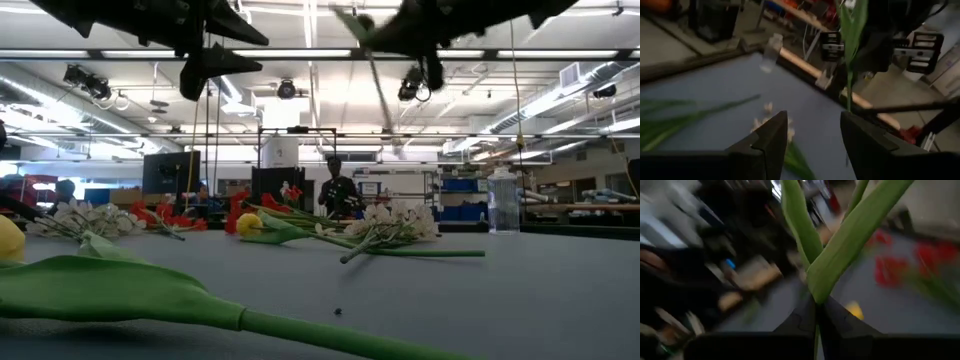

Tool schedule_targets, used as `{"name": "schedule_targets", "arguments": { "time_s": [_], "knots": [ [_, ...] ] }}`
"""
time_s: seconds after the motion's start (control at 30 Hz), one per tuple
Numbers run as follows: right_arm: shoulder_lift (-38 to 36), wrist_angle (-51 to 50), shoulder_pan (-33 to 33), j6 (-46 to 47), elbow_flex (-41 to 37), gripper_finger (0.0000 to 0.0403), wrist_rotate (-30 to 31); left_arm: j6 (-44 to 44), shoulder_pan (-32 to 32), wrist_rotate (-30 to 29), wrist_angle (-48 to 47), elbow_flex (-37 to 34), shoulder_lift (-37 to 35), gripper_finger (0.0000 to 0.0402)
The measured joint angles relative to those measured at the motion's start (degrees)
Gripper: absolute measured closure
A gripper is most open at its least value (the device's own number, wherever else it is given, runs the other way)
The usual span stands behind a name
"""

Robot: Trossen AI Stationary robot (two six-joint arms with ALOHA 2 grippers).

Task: Sort flowers into vase by color
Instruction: Put the right black flower into the transparent vase

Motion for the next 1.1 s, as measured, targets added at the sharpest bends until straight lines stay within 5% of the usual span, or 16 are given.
{"name": "schedule_targets", "arguments": {
  "time_s": [0.2,0.5,1.1],
  "knots": [
    [0.02,3.38,-4.45,-3.66,0.47,0.0389,-5.07,1.49,2.63,3.10,6.25,0.09,0.97,0.0212],
    [0.02,-4.96,-8.48,-16.95,12.25,0.0388,-5.12,7.97,5.33,6.04,6.36,5.38,4.89,0.0212],
    [0.04,-5.57,-10.14,-17.84,14.08,0.0375,-11.33,14.23,13.26,23.50,5.22,18.49,16.59,0.0212]
  ]
}}
